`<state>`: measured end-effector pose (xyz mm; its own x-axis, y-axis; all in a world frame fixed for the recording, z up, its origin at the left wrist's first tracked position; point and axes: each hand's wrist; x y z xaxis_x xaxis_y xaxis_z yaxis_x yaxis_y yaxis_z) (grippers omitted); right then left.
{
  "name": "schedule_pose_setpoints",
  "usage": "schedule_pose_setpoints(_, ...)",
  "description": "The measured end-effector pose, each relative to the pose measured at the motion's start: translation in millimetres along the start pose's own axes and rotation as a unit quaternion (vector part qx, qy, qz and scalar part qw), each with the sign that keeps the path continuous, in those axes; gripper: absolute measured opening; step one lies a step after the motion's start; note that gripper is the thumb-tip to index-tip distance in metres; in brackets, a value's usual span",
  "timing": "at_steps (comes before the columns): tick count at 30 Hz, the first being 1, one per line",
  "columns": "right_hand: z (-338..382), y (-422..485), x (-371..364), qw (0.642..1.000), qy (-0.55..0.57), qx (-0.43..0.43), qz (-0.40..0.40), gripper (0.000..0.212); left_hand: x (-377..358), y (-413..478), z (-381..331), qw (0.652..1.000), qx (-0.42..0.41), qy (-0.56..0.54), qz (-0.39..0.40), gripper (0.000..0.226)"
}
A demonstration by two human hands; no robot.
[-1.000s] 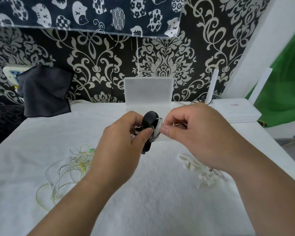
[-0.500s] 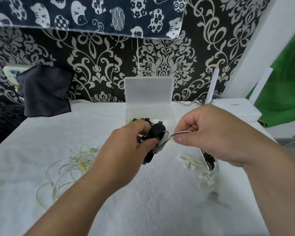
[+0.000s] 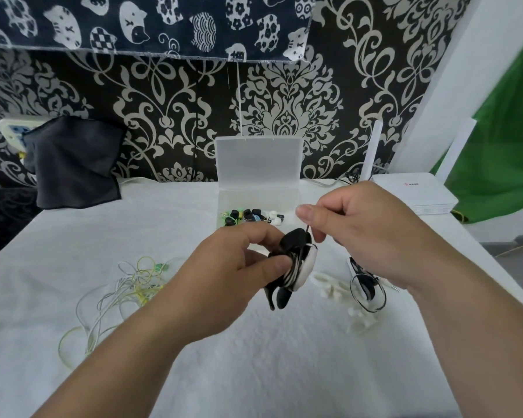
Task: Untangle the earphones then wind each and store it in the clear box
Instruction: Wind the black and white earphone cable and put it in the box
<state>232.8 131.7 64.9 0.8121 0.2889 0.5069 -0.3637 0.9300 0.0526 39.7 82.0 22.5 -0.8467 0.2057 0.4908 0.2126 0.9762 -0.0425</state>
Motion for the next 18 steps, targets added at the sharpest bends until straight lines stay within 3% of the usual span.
schedule_pose_setpoints(4, -8.3, 3.6, -10.1, 0.997, 0.062, -0.04, -0.007, 0.056, -3.4, 0.0, -1.1, 0.996, -0.061, -0.069, 0.017, 0.01)
schedule_pose_setpoints(8, -19.3, 6.6, -22.8, 0.984, 0.151, -0.096, 0.014, 0.058, -5.6, 4.4, -1.2, 0.982, -0.105, -0.136, -0.078, 0.009)
schedule_pose_setpoints(15, -17.1, 6.8, -44.3, 0.929, 0.312, -0.182, 0.075, 0.035, -7.8, 6.9, 4.7, 0.959, -0.09, -0.241, -0.115, 0.013)
schedule_pose_setpoints(18, -17.9, 7.9, -49.6, 0.901, 0.378, -0.197, 0.081, 0.049, -3.8, 7.8, 5.0, 0.942, -0.051, -0.313, -0.105, 0.027)
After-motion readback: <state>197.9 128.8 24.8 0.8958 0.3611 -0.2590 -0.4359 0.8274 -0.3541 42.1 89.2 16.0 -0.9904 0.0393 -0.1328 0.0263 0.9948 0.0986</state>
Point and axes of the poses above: each hand's wrist, its own y-axis towards the middle knuckle, its own x-axis out of the back of the hand, z = x × y, and after that the axes turned 11 degrees about y, right-handed
